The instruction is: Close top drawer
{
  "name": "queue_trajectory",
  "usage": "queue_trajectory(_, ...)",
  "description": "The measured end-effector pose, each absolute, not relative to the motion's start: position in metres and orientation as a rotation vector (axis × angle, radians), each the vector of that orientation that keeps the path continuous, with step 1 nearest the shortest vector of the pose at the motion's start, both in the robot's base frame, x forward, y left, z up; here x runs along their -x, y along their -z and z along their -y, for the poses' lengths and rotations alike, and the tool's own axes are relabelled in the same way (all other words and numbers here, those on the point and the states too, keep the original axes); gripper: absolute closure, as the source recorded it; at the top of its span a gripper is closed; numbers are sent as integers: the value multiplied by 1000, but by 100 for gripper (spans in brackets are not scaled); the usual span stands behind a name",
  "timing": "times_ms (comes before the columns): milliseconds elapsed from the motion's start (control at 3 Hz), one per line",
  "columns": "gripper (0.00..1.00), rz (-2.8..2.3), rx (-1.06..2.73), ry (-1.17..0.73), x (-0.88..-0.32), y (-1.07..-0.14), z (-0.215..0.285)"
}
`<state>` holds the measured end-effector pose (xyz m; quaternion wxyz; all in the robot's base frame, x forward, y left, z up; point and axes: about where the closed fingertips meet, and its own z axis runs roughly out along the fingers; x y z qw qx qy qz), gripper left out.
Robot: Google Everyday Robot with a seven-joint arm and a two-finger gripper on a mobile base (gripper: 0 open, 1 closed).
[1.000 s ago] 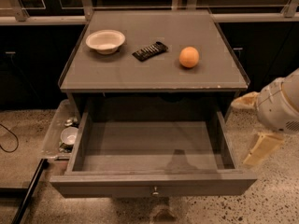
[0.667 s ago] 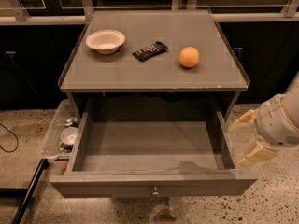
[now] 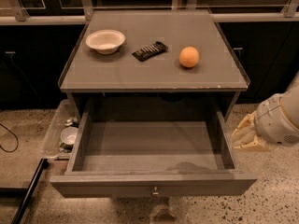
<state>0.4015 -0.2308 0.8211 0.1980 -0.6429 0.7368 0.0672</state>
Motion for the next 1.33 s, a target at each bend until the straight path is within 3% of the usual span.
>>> queue_trajectory(333, 100, -2073, 1747, -265, -390, -782, 223)
queue_trajectory(1333, 100, -1850, 1622, -542, -333, -677, 177)
